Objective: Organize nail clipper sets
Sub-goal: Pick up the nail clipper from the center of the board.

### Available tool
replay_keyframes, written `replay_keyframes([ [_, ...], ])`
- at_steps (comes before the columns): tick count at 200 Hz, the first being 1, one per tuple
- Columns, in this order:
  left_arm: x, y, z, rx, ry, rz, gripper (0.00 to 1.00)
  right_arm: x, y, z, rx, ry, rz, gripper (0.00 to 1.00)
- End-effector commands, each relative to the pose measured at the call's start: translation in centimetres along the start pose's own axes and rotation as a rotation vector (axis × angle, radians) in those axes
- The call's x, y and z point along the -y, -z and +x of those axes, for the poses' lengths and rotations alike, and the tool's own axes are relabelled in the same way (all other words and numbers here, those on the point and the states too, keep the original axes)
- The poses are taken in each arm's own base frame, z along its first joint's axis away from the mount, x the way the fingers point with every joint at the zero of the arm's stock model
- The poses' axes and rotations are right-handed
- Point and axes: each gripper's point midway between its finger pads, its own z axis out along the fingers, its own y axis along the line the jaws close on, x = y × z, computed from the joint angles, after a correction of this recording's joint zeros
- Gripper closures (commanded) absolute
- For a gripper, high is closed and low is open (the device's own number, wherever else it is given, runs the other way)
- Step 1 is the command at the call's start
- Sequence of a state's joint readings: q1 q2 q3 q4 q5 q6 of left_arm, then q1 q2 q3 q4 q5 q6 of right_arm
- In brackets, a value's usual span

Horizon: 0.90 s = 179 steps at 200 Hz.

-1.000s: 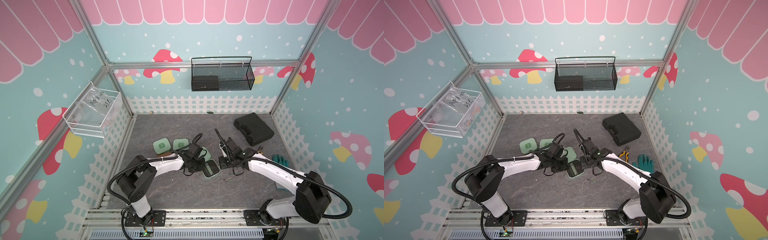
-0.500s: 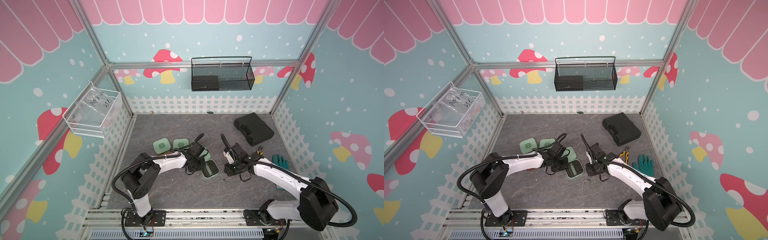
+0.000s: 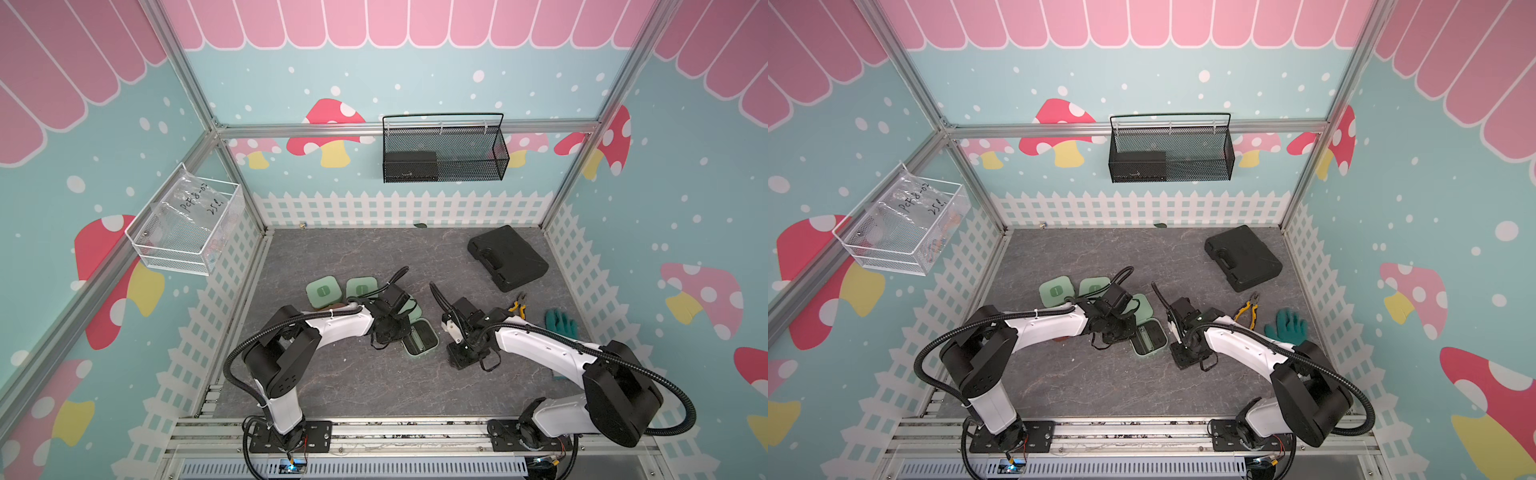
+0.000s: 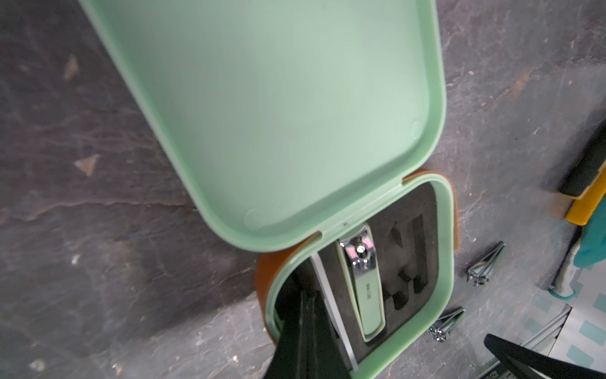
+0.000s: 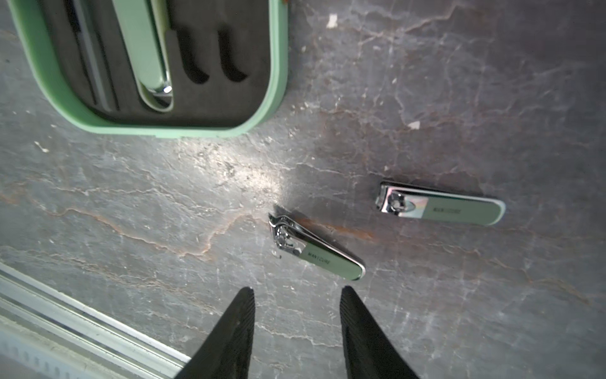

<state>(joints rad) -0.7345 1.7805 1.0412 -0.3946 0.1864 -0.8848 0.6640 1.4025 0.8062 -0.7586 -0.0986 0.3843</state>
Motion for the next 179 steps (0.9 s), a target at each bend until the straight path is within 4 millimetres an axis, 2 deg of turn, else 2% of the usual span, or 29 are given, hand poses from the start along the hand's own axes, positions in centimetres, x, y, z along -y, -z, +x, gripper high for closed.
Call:
replay_keyframes([
  [1, -0.6, 0.1, 0.0, 0.004, 0.003, -0.039, 1.00, 0.4, 0.2, 0.0, -0.028, 0.020, 0.038, 0.53],
  [54, -0.7, -0.2, 0.1, -0.002, 0.002, -0.044, 1.00, 1.3, -1.0, -0.2, -0.064, 0.035, 0.107, 0.52],
  [96, -0.7, -0.4, 0.1, -0.008, 0.003, -0.042, 1.00, 1.0, -1.6, -1.3, -0.051, 0.042, 0.096, 0.51],
  [146, -0.4, -0.6, 0.1, -0.015, 0.002, -0.034, 1.00, 0.8, -2.4, -1.2, -0.067, 0.048, 0.087, 0.50],
  [179, -0.3, -0.6, 0.1, -0.019, 0.001, -0.031, 1.00, 0.9, -3.1, -0.9, -0.083, 0.047, 0.086, 0.55],
])
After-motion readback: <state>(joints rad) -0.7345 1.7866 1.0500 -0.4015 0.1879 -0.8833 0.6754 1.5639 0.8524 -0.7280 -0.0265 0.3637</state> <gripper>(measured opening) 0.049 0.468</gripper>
